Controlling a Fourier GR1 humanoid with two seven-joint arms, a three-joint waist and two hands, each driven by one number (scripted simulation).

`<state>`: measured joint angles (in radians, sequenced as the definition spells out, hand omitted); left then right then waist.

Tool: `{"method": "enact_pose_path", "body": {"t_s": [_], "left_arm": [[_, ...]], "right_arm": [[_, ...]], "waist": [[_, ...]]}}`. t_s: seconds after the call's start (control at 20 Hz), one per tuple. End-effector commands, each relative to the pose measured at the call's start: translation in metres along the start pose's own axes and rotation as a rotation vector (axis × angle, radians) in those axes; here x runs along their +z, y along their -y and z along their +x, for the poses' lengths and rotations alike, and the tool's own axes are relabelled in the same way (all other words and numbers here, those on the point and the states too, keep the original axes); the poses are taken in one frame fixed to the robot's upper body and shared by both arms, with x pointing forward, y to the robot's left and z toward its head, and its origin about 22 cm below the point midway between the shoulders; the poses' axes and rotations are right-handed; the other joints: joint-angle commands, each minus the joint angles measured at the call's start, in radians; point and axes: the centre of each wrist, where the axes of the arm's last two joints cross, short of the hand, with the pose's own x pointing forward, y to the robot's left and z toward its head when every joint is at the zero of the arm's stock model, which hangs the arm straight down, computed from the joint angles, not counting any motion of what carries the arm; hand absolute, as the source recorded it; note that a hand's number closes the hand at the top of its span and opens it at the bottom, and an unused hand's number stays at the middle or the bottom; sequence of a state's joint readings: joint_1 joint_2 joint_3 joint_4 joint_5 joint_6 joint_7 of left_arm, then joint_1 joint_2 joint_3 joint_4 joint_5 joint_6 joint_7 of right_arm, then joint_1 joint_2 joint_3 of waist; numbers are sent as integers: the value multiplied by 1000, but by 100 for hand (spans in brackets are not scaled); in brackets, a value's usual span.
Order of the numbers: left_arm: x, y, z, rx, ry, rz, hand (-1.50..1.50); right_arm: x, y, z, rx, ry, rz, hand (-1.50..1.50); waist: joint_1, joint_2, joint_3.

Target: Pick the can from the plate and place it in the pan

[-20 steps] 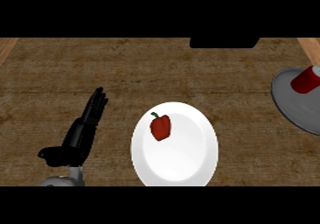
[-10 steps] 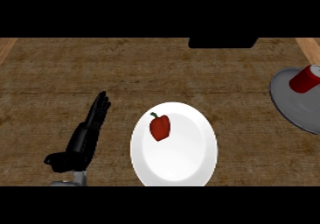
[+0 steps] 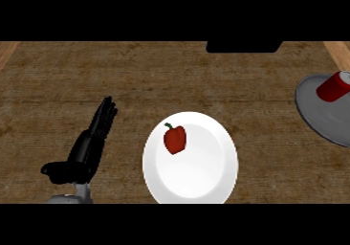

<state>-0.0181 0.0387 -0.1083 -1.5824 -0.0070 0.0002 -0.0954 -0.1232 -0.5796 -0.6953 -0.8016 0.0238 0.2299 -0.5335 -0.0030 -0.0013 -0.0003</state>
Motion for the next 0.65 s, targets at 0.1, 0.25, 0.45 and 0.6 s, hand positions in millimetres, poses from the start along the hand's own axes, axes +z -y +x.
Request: {"method": "enact_pose_path", "body": {"t_s": [0.1, 0.25, 0.45, 0.6], "left_arm": [[-5, 0, 13, -1, 4, 5, 0], [2, 6, 12, -20, 25, 8, 0], [16, 9, -7, -8, -6, 1, 0], [4, 0, 6, -9, -7, 9, 0]], "right_arm": [[11, 6, 14, 54, -22, -4, -150], [15, -2, -11, 47, -20, -11, -150], [10, 0, 4, 113, 5, -26, -150], [13, 2, -2, 160, 33, -59, -150]], "waist": [[0, 0, 0], [4, 1, 0], [4, 1, 0], [4, 1, 0]]}}
